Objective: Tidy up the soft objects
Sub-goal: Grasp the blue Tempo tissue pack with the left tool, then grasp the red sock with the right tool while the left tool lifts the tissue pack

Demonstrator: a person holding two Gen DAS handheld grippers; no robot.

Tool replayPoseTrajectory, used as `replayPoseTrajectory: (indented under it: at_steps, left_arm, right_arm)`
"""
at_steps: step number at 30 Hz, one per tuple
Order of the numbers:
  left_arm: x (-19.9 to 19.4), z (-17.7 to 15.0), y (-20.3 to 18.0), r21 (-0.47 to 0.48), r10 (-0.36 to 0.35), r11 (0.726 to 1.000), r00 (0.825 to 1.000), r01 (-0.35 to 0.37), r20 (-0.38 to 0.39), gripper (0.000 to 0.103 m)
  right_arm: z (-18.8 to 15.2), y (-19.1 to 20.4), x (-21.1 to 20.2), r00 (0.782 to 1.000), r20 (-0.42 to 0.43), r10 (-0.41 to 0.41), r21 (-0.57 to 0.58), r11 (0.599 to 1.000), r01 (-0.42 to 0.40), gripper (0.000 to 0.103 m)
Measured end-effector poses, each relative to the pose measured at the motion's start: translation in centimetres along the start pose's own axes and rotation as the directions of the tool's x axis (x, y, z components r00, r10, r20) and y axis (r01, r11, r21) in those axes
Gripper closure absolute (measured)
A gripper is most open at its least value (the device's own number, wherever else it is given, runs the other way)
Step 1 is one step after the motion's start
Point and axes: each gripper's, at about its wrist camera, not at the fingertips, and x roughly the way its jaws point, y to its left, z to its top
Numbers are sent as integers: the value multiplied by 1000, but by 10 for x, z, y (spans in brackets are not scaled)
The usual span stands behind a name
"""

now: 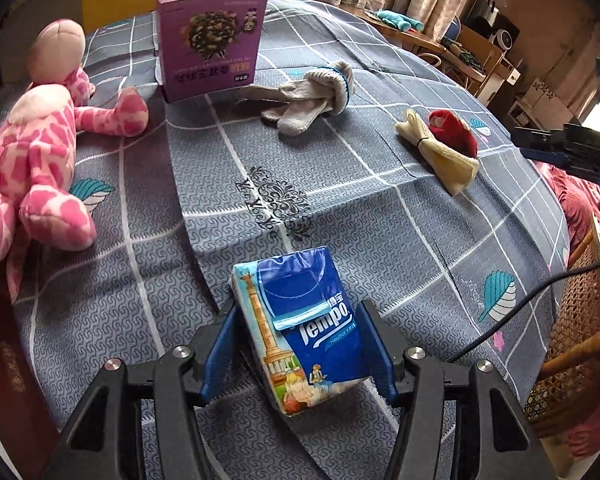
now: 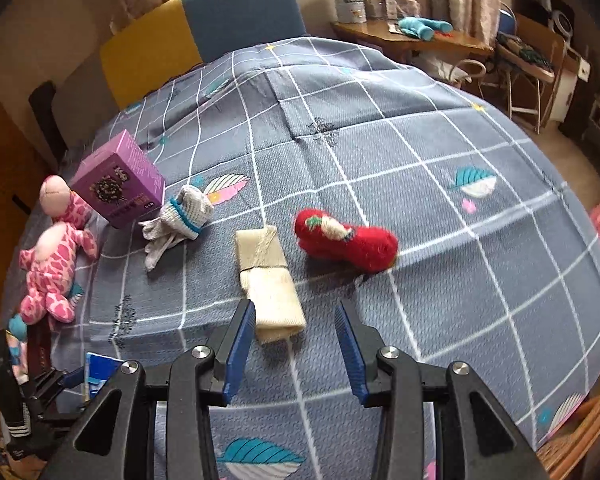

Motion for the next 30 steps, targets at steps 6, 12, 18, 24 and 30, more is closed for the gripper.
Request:
replayPoseTrajectory:
  at_steps: [6,12,18,24,30]
  left_arm:
    - [1,-8,10,-33,-33,999,999,34,34,43]
    - [0,-12,13,-65,-47,997,998,50,49,43]
    - [1,-12,12,-75,-40,996,998,44,55,43]
    - [0,-14,11,-79,-31,996,997,37,67,43]
    - [-1,-16,9,-81,-24,996,997,30,76,45]
  right_arm:
    - [35,9,44,988,-71,-135,-225,967,116,61]
    - [46,14,91,965,-143,-221,-351,923,159,61]
    - [39,12,113,949,-147,-278,-379,902,206,84]
    - [41,9,84,960,-72,-272,-305,922,238,89]
    - [36,44,38,994,-45,-102,-240,967,88,89]
